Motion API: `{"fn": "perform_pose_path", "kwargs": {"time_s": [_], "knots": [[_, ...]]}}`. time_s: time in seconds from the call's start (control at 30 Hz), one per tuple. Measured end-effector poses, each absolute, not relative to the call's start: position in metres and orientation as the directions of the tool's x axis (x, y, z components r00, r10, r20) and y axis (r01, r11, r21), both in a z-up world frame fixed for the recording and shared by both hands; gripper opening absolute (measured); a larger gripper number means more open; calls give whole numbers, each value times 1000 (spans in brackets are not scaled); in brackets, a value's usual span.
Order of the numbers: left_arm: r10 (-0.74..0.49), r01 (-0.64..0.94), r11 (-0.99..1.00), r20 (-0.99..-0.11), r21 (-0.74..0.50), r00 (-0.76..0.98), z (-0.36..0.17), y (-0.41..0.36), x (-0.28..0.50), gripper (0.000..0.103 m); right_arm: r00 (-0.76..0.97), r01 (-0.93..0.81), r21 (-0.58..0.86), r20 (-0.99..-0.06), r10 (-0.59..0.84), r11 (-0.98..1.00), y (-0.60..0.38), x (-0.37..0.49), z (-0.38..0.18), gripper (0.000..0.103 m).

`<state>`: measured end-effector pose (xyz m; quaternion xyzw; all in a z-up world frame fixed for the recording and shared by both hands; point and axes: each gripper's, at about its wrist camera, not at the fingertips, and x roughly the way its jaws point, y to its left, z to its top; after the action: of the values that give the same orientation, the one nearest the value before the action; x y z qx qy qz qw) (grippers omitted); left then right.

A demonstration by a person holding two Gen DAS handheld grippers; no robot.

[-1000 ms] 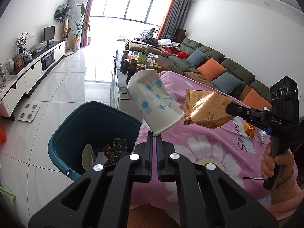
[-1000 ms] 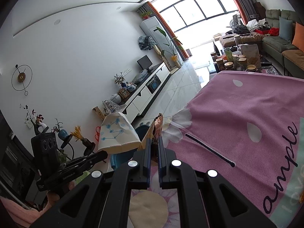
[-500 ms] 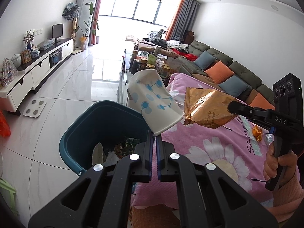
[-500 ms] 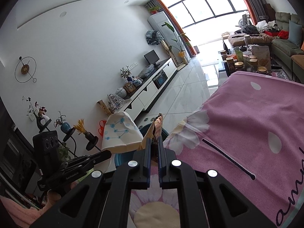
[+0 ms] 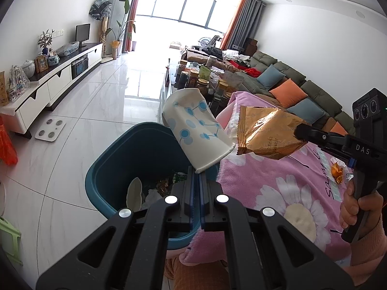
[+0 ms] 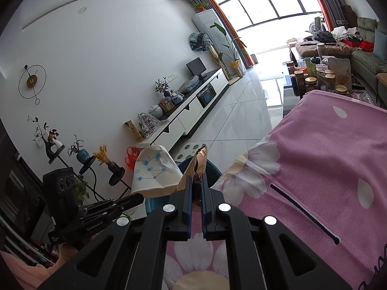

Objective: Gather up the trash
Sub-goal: 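Carry the paper cup and gold wrapper over the teal bin, then open both grippers to drop the cup and gold wrapper into the bin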

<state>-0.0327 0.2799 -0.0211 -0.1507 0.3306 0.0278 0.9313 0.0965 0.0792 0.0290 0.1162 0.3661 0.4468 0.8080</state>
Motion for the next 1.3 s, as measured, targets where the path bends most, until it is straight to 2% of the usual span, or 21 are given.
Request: {"fn": "perform_pose_path", "kwargs": {"time_s": [0.6,1.3], "knots": [[-8,-203,948,-660,-243,751,-38,292,-23,4,301,-654,487,-534,790,579,113,105,29,5],[45,-267,945,-737,-186,675,-71,321,5,4,256,-679,410,-645,720,608,177,118,10,5]]}}
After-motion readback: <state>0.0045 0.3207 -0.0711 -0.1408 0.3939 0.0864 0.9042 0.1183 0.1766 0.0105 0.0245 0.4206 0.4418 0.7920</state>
